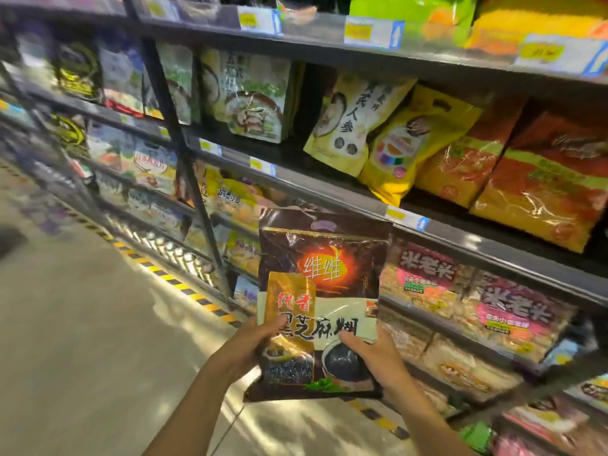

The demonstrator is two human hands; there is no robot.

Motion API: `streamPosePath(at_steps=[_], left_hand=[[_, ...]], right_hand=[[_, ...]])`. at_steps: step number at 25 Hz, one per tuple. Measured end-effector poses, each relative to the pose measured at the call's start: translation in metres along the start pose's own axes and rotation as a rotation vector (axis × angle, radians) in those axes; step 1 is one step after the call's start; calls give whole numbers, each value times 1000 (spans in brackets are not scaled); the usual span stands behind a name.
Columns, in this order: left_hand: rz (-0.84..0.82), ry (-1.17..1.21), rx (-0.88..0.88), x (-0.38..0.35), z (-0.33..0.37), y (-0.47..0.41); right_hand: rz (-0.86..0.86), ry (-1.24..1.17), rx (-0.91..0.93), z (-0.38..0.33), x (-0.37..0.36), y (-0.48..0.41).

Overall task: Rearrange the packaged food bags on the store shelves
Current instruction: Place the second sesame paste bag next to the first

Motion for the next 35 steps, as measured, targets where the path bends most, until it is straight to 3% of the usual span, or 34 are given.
streamPosePath(at_steps=[3, 8, 13, 16, 20, 25, 35], left_hand=[[66, 24, -77, 53, 29, 20], [340, 55, -162, 158, 41, 70], [463, 137, -197, 251, 41, 119], [452, 138, -224, 289, 49, 148], [299, 78, -150, 316, 37, 159], [449, 94, -145, 348, 31, 136], [450, 40, -354, 375, 190, 38]], right_hand=[[-96, 4, -15, 0, -62, 5], [-149, 24, -10, -15, -178, 13], [-230, 71, -15, -31, -279, 22], [-264, 69, 12, -41, -320, 30], [-281, 50, 68, -53, -352, 24], [-318, 78, 89, -71, -388, -7], [-267, 19, 209, -194, -409, -122]])
Point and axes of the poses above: each hand's wrist, its own y-axis away from the middle knuckle, its own x-axis out of the back of the hand, z = x × y, the point moved 8 cm from there along -y, towards the middle knuckle, and after that the axes turned 1 degree about -y, right-handed, at the moved point
